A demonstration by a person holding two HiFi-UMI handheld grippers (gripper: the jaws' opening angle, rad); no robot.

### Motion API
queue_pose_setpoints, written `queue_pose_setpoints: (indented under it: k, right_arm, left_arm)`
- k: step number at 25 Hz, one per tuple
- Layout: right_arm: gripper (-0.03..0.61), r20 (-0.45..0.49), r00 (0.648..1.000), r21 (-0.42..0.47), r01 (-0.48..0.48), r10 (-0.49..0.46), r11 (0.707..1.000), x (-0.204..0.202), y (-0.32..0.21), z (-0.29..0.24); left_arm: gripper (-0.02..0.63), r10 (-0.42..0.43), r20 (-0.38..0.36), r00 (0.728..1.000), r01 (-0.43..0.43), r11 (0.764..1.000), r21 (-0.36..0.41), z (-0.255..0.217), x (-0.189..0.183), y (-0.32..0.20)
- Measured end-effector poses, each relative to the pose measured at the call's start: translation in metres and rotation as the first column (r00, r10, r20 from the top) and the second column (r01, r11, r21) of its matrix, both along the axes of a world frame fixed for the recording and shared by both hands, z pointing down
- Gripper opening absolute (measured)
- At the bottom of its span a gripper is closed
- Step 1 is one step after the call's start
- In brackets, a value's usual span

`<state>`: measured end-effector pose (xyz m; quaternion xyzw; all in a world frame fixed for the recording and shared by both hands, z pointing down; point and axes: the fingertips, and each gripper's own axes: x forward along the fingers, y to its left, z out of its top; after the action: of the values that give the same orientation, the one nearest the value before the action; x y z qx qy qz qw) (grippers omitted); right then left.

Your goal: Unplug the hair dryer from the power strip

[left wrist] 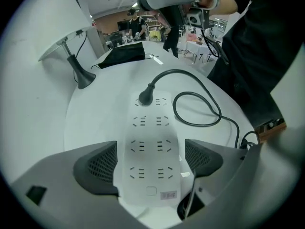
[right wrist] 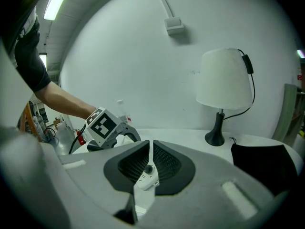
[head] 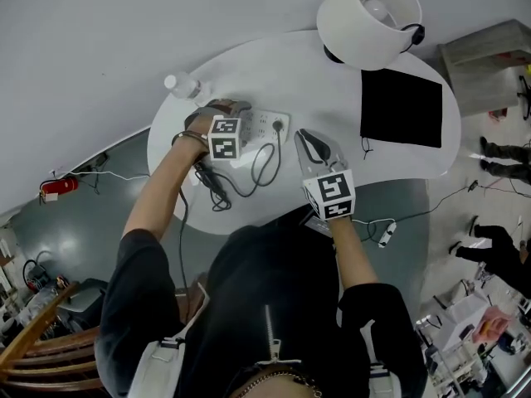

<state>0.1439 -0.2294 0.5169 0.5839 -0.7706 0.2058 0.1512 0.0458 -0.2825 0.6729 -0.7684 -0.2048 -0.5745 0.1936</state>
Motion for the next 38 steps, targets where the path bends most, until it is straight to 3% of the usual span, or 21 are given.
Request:
queue_pose_setpoints:
  k: [6, 21, 38]
  right_arm:
    - [0.014, 0.005, 1.000, -0.010, -0.012, 0.012, 1.000, 0.008, -0.001, 0.007]
    - [0.014, 0.016, 1.000, -0.042, 0.001, -0.001, 0.999, 0.009, -0.003, 0.022]
    - [0.014, -0.037, 0.985, -0.043, 0.166, -0.167, 0.985, 0.007, -0.009, 0.040]
  left_arm:
    - [0.422, 0.022, 0.061, 0.998, -0.020, 0.999, -0.028, 0.015, 0.004, 0.005]
    - [0.419, 0.012, 0.106, 0.994, -0.007, 0.999, -0.048, 0.022, 0.006, 0.001]
    - [0.419, 0.003, 0.119, 0.993, 0.002, 0.999, -0.044, 0.025, 0.007, 0.002]
